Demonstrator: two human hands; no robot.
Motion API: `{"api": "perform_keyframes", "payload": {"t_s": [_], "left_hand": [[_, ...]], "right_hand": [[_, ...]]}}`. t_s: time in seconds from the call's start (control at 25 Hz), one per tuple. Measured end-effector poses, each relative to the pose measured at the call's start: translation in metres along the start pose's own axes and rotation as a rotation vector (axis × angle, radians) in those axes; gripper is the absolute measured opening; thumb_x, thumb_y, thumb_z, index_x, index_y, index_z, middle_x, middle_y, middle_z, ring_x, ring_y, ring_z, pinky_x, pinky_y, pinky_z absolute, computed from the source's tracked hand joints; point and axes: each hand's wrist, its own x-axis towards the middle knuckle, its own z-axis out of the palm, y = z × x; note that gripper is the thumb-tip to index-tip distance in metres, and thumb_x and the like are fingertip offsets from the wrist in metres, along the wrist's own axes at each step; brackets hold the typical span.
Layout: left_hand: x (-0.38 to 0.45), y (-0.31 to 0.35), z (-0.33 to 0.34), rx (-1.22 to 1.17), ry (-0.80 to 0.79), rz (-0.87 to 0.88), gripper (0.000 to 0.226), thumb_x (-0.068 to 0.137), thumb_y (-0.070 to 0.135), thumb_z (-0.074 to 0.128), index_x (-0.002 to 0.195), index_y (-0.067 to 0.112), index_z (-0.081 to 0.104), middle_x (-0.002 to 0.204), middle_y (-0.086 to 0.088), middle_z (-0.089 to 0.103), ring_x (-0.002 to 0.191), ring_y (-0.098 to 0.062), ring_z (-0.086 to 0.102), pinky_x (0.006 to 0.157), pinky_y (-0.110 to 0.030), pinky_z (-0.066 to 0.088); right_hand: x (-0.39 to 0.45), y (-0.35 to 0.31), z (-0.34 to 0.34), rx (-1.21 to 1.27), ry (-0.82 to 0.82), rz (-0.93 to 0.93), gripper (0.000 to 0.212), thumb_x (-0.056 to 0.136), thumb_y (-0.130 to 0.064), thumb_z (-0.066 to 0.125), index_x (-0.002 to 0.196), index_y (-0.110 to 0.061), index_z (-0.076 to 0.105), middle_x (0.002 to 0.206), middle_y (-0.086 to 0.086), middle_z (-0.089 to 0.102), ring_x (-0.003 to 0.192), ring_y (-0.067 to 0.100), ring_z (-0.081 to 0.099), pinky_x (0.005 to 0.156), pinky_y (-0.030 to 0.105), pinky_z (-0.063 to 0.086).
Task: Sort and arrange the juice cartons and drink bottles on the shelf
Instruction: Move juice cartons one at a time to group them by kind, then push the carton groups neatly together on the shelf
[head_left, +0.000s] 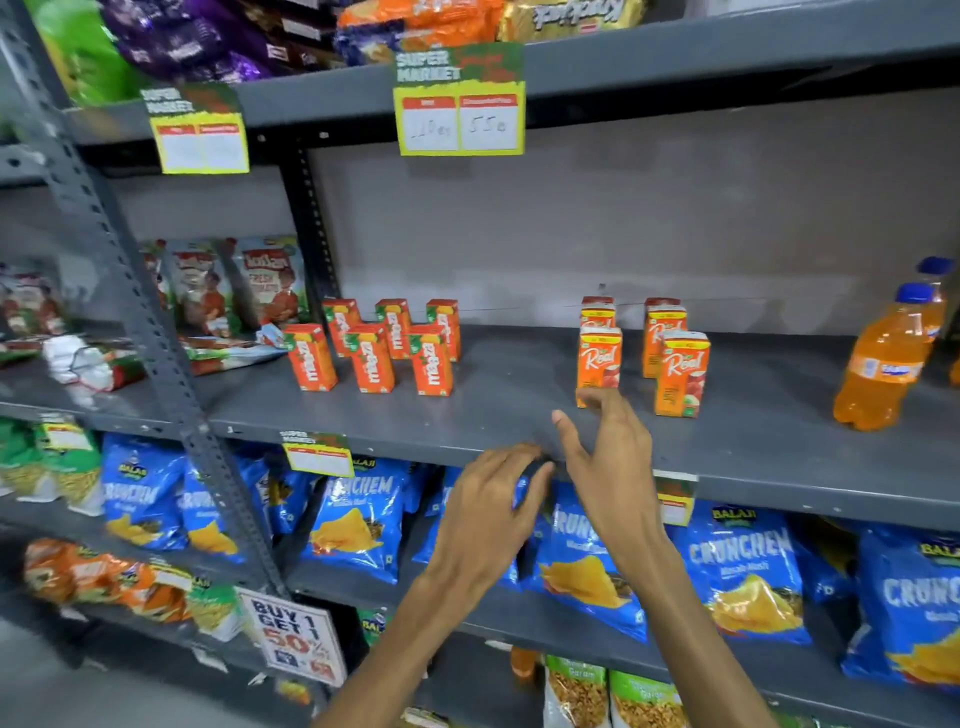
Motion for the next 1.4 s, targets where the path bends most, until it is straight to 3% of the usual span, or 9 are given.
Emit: {"api": "perform_keyframes", "payload": {"t_s": [0.2,0.28,0.32,0.44,0.56,0.68,0.8,1.08,1.4], "left_hand": [[0.016,-0.087,-0.072,-0.123,0.268,-0.358,0.026,0.098,0.034,0.063,0.078,0.017,0.063,0.067,0.006,0.064,0.063,-0.011,0.060,0.062,-0.043,0.052],[0.032,-0.124,-0.082,-0.141,0.291,-0.464,0.021,0.093,0.042,0.065,0.096,0.022,0.060,0.086,0.005,0.068,0.079,-0.015,0.064,0.069,-0.045,0.054],[0.043,-0.139,-0.087,-0.136,0.271,-0.497,0.031,0.088,0.047,0.067,0.106,0.023,0.058,0.100,0.003,0.067,0.091,-0.018,0.064,0.076,-0.046,0.055],[0.078,-0.183,-0.081,-0.123,0.152,-0.561,0.071,0.069,0.063,0.069,0.119,0.015,0.054,0.118,-0.004,0.061,0.106,-0.026,0.062,0.087,-0.048,0.055],[0.103,-0.217,-0.069,-0.058,0.051,-0.621,0.098,0.053,0.071,0.067,0.124,0.006,0.049,0.121,-0.016,0.062,0.107,-0.035,0.064,0.087,-0.049,0.057],[0.110,-0.209,-0.084,-0.043,-0.052,-0.620,0.065,0.066,0.056,0.077,0.110,0.011,0.063,0.105,-0.014,0.073,0.095,-0.036,0.070,0.080,-0.049,0.060],[0.108,-0.208,-0.091,-0.034,-0.048,-0.584,0.034,0.077,0.042,0.076,0.097,0.016,0.069,0.093,-0.010,0.075,0.086,-0.033,0.071,0.073,-0.040,0.059],[0.101,-0.217,-0.084,0.063,-0.021,-0.505,0.041,0.082,0.049,0.076,0.103,0.016,0.063,0.096,-0.008,0.075,0.090,-0.032,0.071,0.077,-0.043,0.057],[0.100,-0.213,-0.082,0.115,-0.007,-0.503,0.040,0.084,0.052,0.074,0.098,0.016,0.065,0.091,-0.006,0.074,0.085,-0.029,0.071,0.073,-0.041,0.057]], "right_hand": [[0.010,-0.049,0.102,0.097,-0.139,0.074,0.035,0.088,-0.026,0.069,0.116,-0.011,0.056,0.112,0.005,0.067,0.102,0.021,0.064,0.092,0.040,0.051],[0.021,-0.060,0.133,0.087,-0.167,0.110,0.044,0.086,-0.021,0.071,0.123,-0.007,0.052,0.116,0.010,0.066,0.108,0.027,0.063,0.094,0.033,0.049],[0.028,-0.064,0.147,0.074,-0.189,0.142,0.050,0.085,-0.019,0.071,0.127,-0.005,0.048,0.120,0.013,0.063,0.112,0.029,0.061,0.093,0.029,0.046],[0.050,-0.067,0.186,0.002,-0.222,0.212,0.070,0.077,-0.027,0.079,0.128,0.001,0.041,0.128,0.021,0.052,0.121,0.038,0.052,0.099,0.040,0.044],[0.068,-0.067,0.216,-0.154,-0.176,0.269,0.089,0.067,-0.045,0.084,0.125,0.006,0.039,0.126,0.024,0.051,0.122,0.041,0.047,0.104,0.046,0.036],[0.075,-0.066,0.225,-0.236,-0.125,0.288,0.084,0.067,-0.039,0.085,0.122,0.006,0.040,0.123,0.025,0.053,0.121,0.042,0.047,0.103,0.044,0.034],[0.078,-0.060,0.228,-0.230,-0.108,0.310,0.075,0.068,-0.027,0.084,0.119,0.004,0.039,0.123,0.026,0.053,0.120,0.043,0.049,0.101,0.044,0.038],[0.075,-0.057,0.233,-0.255,-0.113,0.269,0.078,0.069,-0.032,0.086,0.123,-0.003,0.039,0.126,0.020,0.055,0.119,0.038,0.053,0.096,0.048,0.049],[0.074,-0.058,0.229,-0.242,-0.136,0.277,0.081,0.068,-0.036,0.086,0.127,-0.003,0.041,0.128,0.018,0.055,0.120,0.035,0.052,0.096,0.049,0.050]]}}
